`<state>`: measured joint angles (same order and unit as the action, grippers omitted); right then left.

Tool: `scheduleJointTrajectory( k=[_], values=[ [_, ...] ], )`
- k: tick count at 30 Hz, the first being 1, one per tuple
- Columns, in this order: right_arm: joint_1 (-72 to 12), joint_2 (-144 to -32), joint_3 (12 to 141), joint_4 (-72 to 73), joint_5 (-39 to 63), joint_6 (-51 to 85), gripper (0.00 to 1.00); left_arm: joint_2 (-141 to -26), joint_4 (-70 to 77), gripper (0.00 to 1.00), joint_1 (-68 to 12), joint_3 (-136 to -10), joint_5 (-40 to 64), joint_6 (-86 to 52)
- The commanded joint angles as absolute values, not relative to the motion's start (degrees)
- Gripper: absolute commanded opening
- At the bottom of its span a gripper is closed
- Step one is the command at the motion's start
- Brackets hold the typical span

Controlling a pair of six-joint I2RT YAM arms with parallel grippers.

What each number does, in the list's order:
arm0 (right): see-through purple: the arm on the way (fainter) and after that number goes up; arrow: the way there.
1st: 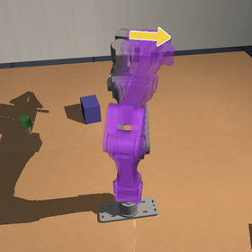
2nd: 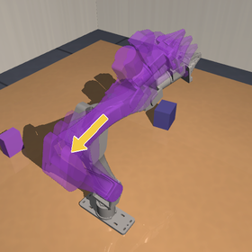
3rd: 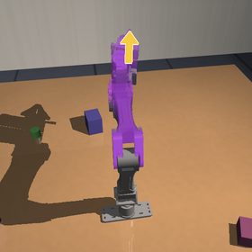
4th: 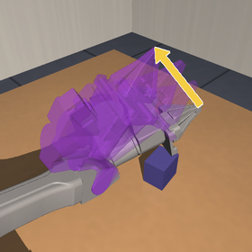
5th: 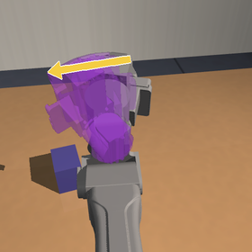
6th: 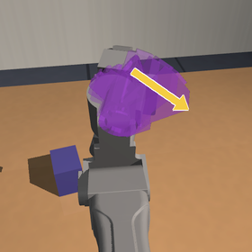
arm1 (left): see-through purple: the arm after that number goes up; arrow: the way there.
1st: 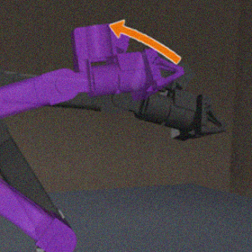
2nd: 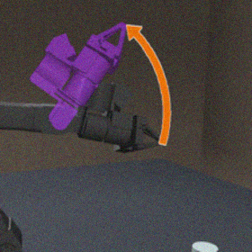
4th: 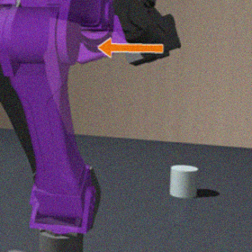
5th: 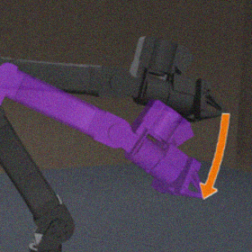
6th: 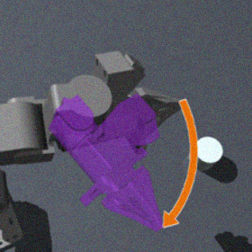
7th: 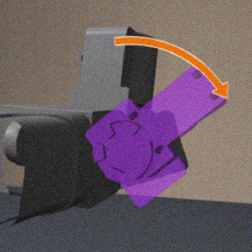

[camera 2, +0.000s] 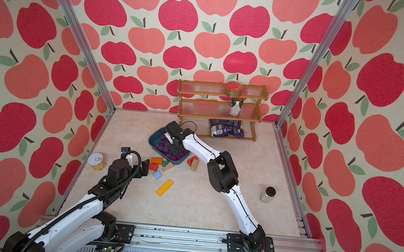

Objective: Pick purple bricks into the storage bin
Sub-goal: Place the building block in the storage box.

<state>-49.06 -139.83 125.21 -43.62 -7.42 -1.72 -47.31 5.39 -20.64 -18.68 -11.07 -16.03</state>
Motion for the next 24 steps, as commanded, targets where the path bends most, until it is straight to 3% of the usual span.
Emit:
scheduleJointTrajectory(
  k=[1, 9, 17, 24],
  values=[
    [-48.5, -139.8, 124.3, -46.8, -7.5, -1.1, 0.29, -47.4, 4.3, 0.99, -20.3, -18.7, -11.2, -16.9],
    [-47.8, -137.7, 123.4, -45.0, -9.2, -0.1, 0.50, -47.3, 4.3, 0.99, -20.3, -18.7, -11.2, -16.9],
    [-47.6, -127.1, 116.3, -40.6, -13.6, 0.2, 0.54, -47.4, 4.3, 0.99, -20.3, -18.7, -11.2, -16.7],
    [-47.5, -110.3, 99.7, -33.6, -15.9, 1.4, 0.60, -47.1, 4.5, 0.99, -20.2, -18.8, -10.3, -16.4]
  ],
)
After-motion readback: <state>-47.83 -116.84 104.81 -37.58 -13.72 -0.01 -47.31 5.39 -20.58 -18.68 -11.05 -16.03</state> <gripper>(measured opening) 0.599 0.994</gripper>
